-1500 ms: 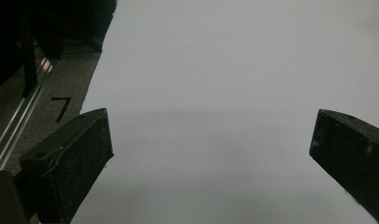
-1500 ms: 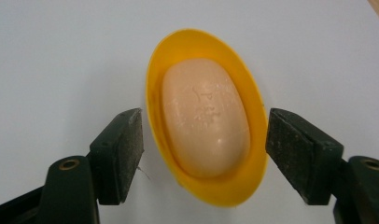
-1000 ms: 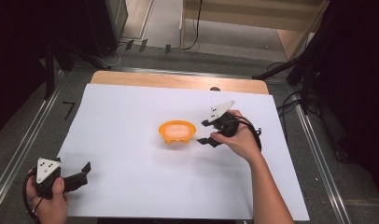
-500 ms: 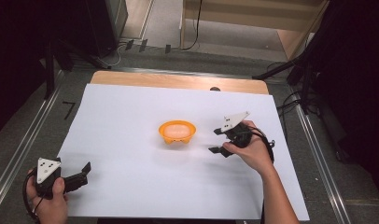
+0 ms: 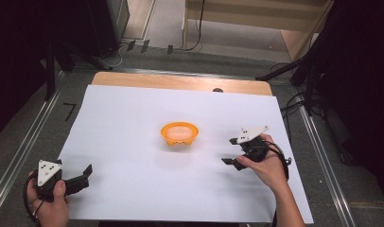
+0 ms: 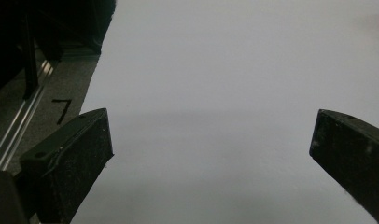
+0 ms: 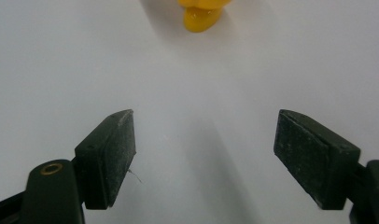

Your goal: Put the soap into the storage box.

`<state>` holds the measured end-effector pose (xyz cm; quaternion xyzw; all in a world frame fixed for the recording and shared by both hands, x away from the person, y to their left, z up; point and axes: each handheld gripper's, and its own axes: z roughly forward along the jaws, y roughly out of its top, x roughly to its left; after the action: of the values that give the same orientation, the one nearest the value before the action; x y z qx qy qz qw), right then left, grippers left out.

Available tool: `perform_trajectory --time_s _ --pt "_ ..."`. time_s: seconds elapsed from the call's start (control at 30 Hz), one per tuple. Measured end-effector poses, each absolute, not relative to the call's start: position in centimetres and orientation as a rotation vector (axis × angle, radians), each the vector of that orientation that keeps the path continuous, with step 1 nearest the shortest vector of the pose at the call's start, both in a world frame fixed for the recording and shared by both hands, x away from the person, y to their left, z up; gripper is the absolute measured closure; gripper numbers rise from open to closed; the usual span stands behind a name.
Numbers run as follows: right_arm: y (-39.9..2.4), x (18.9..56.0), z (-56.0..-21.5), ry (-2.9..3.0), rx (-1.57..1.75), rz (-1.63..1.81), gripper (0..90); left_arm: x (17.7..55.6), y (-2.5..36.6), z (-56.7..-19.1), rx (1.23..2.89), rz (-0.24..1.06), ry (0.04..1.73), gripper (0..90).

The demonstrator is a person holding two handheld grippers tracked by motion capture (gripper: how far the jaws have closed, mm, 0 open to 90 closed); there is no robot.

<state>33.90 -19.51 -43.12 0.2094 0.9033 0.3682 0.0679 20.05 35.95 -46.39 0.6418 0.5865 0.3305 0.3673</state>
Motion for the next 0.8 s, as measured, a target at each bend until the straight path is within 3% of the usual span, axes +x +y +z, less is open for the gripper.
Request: perform_trajectory --time_s 0.8 --pt "-26.1 28.9 -45.9 2.587 0.833 1.188 19.4 20.0 35.8 -46.4 1.658 0.851 1.504 0.0"
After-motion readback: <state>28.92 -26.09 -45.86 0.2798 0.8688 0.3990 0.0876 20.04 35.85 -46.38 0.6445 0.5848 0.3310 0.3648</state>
